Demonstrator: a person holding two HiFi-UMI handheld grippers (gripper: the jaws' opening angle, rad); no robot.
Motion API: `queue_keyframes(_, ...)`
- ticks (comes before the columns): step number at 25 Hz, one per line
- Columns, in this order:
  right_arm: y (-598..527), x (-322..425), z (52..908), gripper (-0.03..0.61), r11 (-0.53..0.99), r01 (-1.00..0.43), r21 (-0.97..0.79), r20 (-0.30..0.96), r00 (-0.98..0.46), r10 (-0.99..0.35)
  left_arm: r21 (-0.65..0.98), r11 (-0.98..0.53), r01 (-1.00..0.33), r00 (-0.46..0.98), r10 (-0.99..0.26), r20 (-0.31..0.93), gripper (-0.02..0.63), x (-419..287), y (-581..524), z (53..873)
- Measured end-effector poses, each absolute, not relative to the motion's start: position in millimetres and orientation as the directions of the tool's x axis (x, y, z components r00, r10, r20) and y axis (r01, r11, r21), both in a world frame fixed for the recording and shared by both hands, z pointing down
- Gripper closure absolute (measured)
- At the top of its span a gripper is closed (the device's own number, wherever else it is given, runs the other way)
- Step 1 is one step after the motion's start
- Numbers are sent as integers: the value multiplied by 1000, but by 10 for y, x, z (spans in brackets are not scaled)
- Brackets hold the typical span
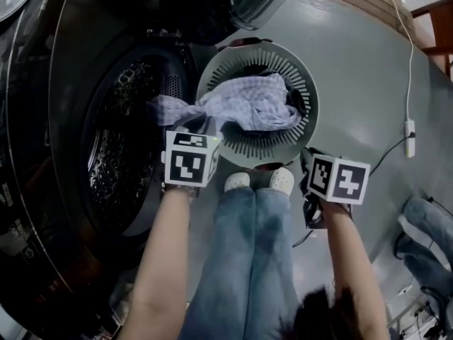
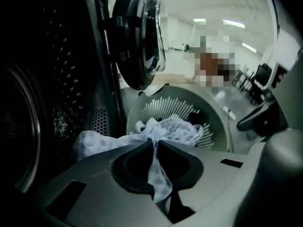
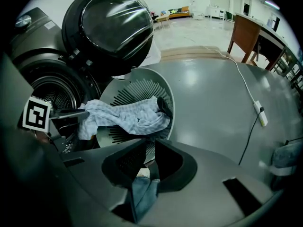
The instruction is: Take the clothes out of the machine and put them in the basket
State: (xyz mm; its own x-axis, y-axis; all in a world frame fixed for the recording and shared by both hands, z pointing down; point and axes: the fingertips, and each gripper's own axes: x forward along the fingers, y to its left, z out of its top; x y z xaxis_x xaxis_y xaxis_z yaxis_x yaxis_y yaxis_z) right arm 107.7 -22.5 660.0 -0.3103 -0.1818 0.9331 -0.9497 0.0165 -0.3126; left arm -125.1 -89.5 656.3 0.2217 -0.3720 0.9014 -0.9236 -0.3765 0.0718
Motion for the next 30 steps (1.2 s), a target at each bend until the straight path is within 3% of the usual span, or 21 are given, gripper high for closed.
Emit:
queue_keyframes(5,-222,1111,6582,522,2,-950,-311,933,-306,-187,372,-300,-878,476,-469,744,577,-561,-1054,6173)
queue_keyframes(12,-202,1186,6533,522,-21,-952,-306,934,-296,-200,561,-332,-758,645,-506,572,576,189,-1095,5674)
queue_keyframes(16,-224,1220,6501,522,-23,-954,-300,934,-288,-212,541,-244,-804,577,-539,614,572,74,-1123,5745)
queue_keyframes(17,-225,1233,6496,522,-25,-955,-297,934,-285,-216,522,-217,-825,549,-529,647,537,18,-1110,5824)
queue_keyframes(19,-226,1254,6492,522,-29,-956,-292,934,-279,-223,479,-181,-859,499,-507,703,262,-100,-1083,5958)
queue_keyframes(30,-192,1166,5978,525,-82,-943,-323,914,-288,-288,273,-243,-931,360,-482,799,256,-589,-814,5792)
